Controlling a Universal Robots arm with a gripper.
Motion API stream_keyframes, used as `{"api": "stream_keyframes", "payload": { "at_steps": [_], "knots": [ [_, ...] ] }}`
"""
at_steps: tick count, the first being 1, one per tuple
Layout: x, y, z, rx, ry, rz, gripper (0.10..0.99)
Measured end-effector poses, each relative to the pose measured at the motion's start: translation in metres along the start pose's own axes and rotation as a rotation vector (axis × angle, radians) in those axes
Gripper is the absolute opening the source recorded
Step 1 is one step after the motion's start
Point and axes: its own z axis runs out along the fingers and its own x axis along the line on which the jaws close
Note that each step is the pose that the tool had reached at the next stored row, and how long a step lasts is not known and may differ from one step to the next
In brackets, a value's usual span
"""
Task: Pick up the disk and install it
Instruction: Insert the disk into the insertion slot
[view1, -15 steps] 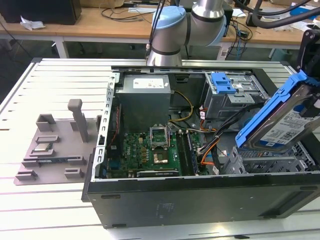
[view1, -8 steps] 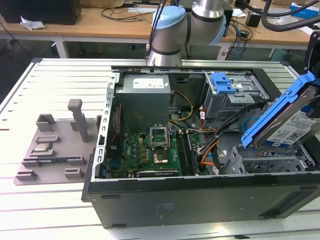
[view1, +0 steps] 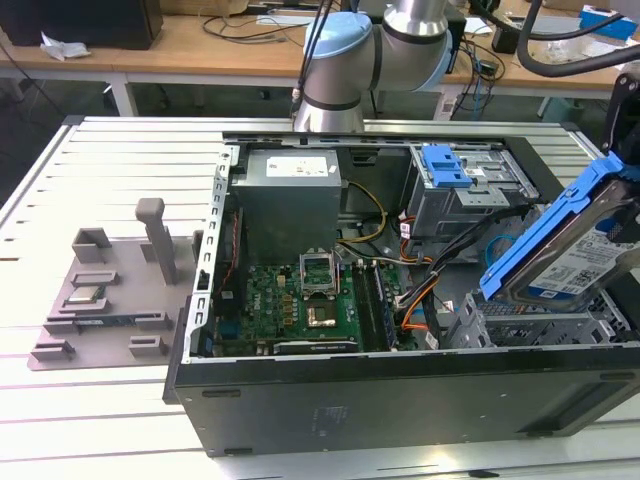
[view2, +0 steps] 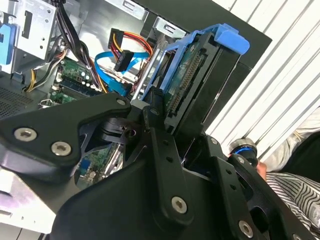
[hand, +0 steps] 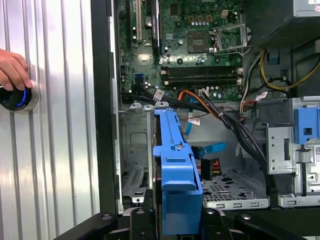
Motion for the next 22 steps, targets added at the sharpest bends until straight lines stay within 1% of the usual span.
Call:
{"api": "stream_keyframes", "payload": {
  "at_steps": [7, 13, 19, 22],
  "knots": [
    [0.0, 0.0011, 0.006, 0.0, -0.0005, 0.0, 0.365],
    [0.0002, 0.0023, 0.013, 0.0, -0.0007, 0.0, 0.365],
    [0.0011, 0.0032, 0.0216, 0.0, -0.0008, 0.0, 0.365],
    [0.0014, 0.0038, 0.022, 0.0, -0.0012, 0.0, 0.365]
  ]
}}
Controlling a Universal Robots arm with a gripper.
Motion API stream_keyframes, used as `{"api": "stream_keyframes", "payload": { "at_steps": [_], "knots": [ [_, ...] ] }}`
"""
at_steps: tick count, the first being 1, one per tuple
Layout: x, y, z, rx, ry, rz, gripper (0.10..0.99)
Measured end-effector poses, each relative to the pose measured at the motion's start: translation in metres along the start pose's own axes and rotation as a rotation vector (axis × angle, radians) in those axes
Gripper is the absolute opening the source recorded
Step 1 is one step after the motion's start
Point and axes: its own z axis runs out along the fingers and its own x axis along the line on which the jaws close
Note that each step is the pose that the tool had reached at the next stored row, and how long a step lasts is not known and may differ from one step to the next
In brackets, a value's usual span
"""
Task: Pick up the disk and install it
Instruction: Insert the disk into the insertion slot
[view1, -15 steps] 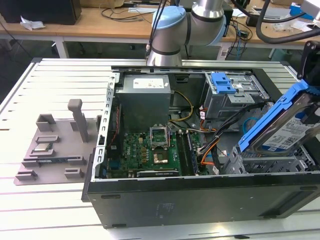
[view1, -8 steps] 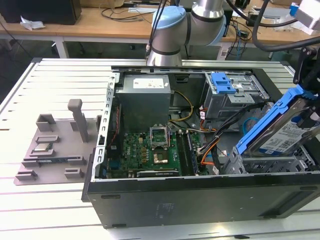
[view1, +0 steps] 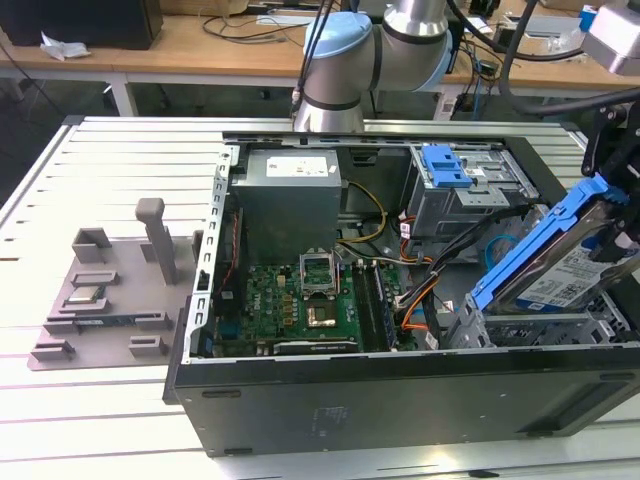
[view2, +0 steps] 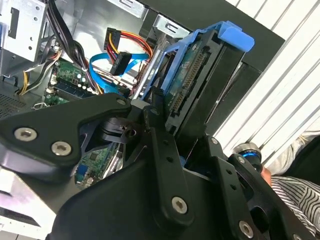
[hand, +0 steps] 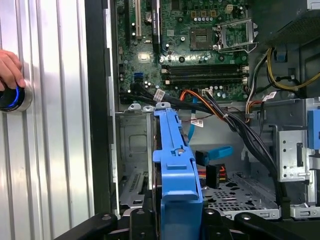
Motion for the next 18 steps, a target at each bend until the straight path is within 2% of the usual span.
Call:
{"api": "stream_keyframes", "payload": {
  "at_steps": [1, 2, 3, 8, 11, 13, 16, 18],
  "knots": [
    [0.0002, 0.0042, 0.0, 0.002, -0.0002, 0.0, 0.365],
    [0.0007, 0.0139, -0.0001, 0.007, -0.0002, 0.0, 0.365],
    [0.0009, 0.019, -0.0003, 0.011, 0.0001, 0.0, 0.365],
    [0.0017, 0.0342, -0.0003, 0.021, -0.0005, 0.0, 0.365],
    [0.0018, 0.036, -0.0033, 0.024, -0.0028, 0.0, 0.365],
    [0.0015, 0.036, -0.013, 0.024, -0.0014, 0.0, 0.365],
    [0.0014, 0.0351, -0.0135, 0.023, -0.0012, 0.0, 0.365],
    [0.0011, 0.0301, -0.0135, 0.017, -0.0009, 0.0, 0.365]
  ]
}}
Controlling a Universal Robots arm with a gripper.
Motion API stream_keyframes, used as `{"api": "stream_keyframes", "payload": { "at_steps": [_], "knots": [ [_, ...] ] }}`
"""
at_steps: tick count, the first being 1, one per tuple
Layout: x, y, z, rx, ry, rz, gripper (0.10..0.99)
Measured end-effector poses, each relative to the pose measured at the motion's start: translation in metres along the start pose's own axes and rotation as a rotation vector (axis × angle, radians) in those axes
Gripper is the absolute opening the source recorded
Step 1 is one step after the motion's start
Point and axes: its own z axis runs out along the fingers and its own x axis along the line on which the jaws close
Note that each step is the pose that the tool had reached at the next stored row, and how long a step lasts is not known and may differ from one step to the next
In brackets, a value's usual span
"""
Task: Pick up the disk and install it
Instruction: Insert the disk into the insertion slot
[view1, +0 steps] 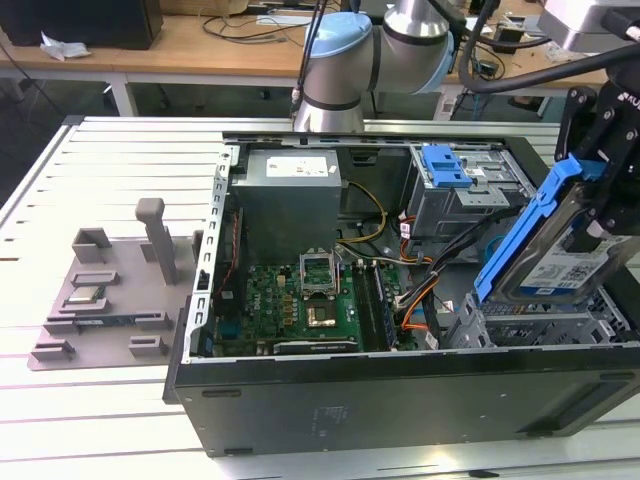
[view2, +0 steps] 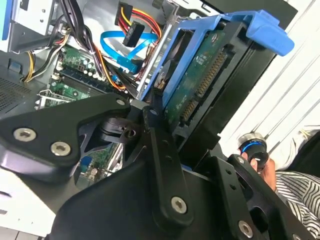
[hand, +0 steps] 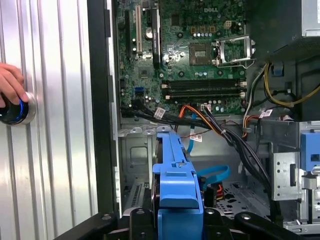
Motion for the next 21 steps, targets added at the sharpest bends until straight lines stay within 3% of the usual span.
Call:
{"api": "stream_keyframes", "payload": {
  "at_steps": [5, 12, 21],
  "knots": [
    [-0.0001, -0.0021, 0.0028, -0.007, 0.0002, -0.003, 0.365],
    [-0.0002, -0.0021, 0.0069, -0.008, -0.0005, -0.039, 0.365],
    [-0.0001, -0.0018, 0.0224, -0.009, 0.0001, -0.042, 0.365]
  ]
}}
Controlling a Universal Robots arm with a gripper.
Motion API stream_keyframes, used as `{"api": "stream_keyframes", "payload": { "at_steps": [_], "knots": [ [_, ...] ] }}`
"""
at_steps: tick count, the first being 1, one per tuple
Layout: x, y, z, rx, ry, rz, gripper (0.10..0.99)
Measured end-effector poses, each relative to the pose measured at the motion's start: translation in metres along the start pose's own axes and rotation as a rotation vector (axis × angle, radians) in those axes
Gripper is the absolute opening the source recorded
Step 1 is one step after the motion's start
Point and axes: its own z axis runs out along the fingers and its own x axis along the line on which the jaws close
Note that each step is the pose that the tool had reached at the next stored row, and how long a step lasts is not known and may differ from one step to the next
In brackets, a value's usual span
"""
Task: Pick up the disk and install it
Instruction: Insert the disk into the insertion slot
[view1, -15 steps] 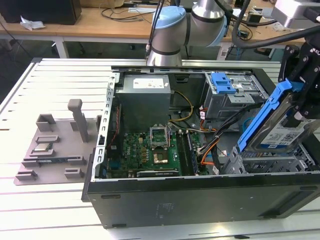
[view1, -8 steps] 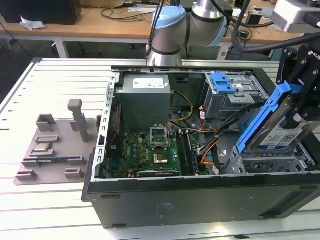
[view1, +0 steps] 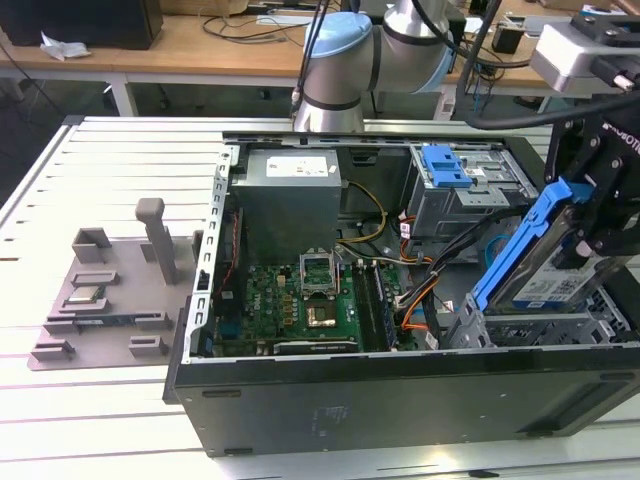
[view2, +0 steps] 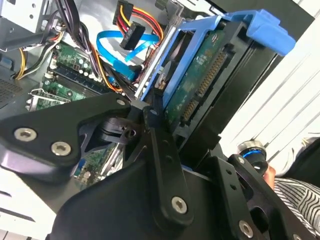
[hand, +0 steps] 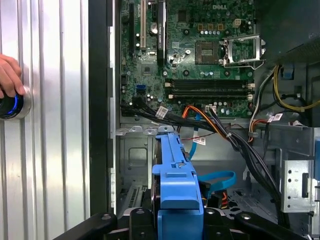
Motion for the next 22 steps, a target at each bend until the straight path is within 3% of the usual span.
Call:
{"api": "stream_keyframes", "payload": {
  "at_steps": [10, 11, 13, 18, 19, 22],
  "knots": [
    [0.0003, 0.0001, 0.0035, 0.0, -0.0004, 0.0, 0.365],
    [0.0003, 0.0001, 0.0052, 0.0, -0.0039, 0.0, 0.365],
    [0.0003, 0.0001, 0.004, 0.0, -0.0006, 0.0, 0.439],
    [-0.0014, 0.0001, 0.0037, 0.0, -0.0007, 0.0, 0.439],
    [-0.0027, 0.0001, 0.0036, 0.0, -0.0006, 0.0, 0.424],
    [-0.0055, 0.0001, 0.005, 0.0, -0.0007, 0.0, 0.235]
  ]
}}
